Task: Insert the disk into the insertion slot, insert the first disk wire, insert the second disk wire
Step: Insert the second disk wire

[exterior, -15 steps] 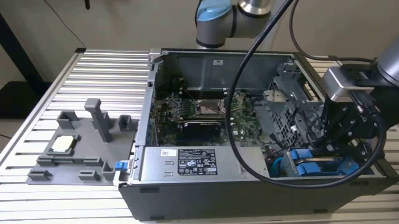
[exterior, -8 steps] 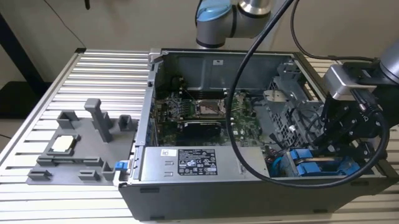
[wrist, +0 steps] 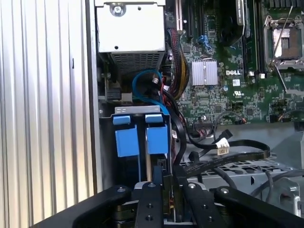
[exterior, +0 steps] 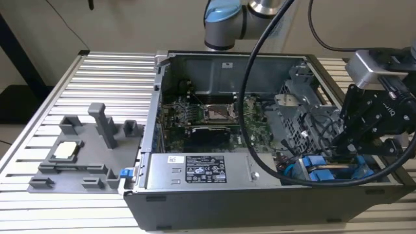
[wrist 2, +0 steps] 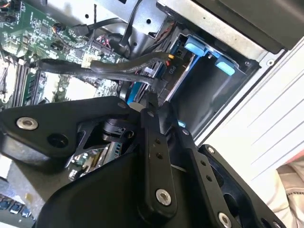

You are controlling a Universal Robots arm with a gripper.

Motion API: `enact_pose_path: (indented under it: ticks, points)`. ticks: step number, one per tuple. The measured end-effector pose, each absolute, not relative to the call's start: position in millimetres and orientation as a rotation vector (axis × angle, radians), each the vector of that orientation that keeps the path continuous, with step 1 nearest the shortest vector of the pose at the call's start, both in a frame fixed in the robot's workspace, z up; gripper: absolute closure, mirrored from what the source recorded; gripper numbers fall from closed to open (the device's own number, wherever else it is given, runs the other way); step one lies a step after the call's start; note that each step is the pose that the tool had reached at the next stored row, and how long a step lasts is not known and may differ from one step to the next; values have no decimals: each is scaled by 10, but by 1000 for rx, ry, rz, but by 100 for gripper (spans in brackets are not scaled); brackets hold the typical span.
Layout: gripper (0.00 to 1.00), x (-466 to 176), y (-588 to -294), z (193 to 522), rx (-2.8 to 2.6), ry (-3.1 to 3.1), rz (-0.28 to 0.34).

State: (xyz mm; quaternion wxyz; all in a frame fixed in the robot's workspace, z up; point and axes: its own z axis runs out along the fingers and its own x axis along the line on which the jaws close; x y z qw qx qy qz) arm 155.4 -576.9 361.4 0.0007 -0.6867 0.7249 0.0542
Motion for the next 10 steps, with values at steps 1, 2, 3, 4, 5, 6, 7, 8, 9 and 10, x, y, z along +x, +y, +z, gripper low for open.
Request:
enact_pose_path:
  ticks: [1, 2, 3, 4, 5, 6, 7, 8, 9, 10]
  points:
    - [76, 1554, -5769, 3639, -2156, 2277, 170]
    - [76, 1555, -5769, 3659, -2156, 2277, 170]
    - [76, 1554, -5769, 3676, -2156, 2277, 171]
    - [76, 1554, -5769, 3696, -2156, 2277, 171]
    - [76, 1554, -5769, 3714, -2156, 2277, 171]
    - [76, 1554, -5769, 3722, -2156, 2277, 171]
    - [76, 1554, -5769, 3723, -2156, 2277, 171]
    - [76, 1554, -5769, 3722, -2156, 2277, 171]
    - [76, 1555, -5769, 3723, -2156, 2277, 171]
    - [76, 1555, -5769, 3724, -2156, 2278, 170]
